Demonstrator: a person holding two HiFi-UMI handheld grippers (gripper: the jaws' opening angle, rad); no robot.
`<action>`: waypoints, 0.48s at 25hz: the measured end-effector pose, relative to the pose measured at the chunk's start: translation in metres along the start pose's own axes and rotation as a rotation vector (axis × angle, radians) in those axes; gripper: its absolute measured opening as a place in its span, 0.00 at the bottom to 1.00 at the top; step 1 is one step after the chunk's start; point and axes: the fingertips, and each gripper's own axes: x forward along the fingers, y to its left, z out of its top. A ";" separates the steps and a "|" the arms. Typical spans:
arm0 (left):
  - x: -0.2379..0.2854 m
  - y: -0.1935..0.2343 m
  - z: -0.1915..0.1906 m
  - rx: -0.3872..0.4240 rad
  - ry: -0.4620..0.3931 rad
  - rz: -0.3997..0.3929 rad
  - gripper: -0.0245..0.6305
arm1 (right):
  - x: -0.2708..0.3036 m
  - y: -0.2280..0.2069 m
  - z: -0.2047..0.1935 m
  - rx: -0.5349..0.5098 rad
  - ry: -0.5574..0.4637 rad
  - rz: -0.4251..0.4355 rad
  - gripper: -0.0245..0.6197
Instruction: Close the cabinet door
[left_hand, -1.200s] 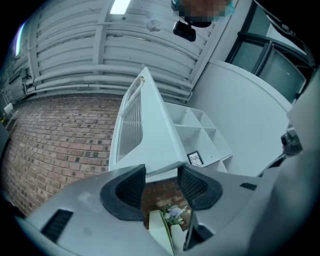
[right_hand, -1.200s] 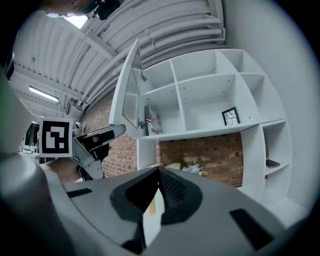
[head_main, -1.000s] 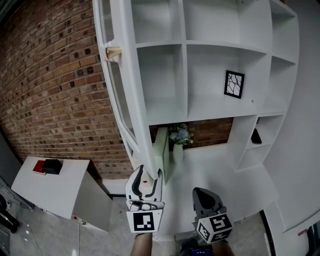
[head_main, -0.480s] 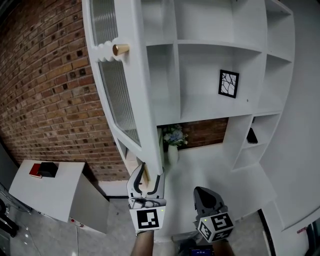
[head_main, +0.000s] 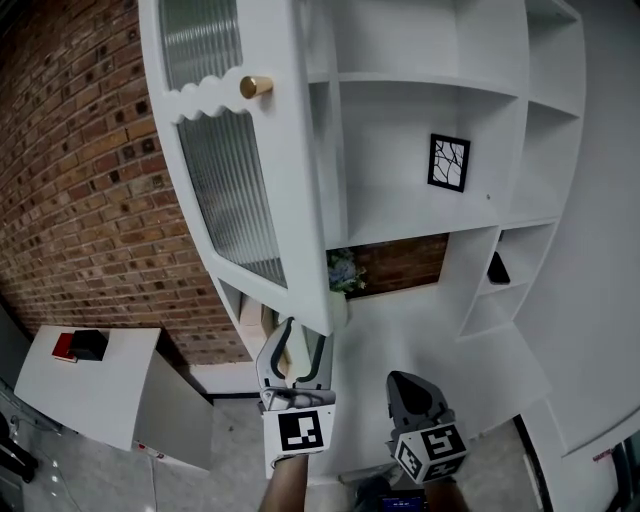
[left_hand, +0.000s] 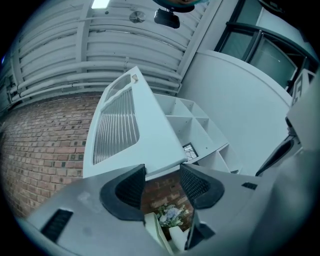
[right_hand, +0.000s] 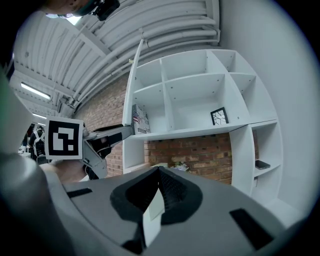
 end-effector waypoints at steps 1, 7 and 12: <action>0.003 -0.001 -0.002 -0.004 0.001 -0.004 0.36 | 0.001 -0.002 0.001 0.001 -0.001 -0.002 0.05; 0.023 -0.009 -0.009 -0.018 0.007 -0.007 0.36 | 0.002 -0.018 0.006 0.007 -0.020 -0.015 0.05; 0.038 -0.007 -0.013 -0.133 -0.019 0.007 0.36 | 0.004 -0.028 0.006 0.010 -0.017 -0.029 0.05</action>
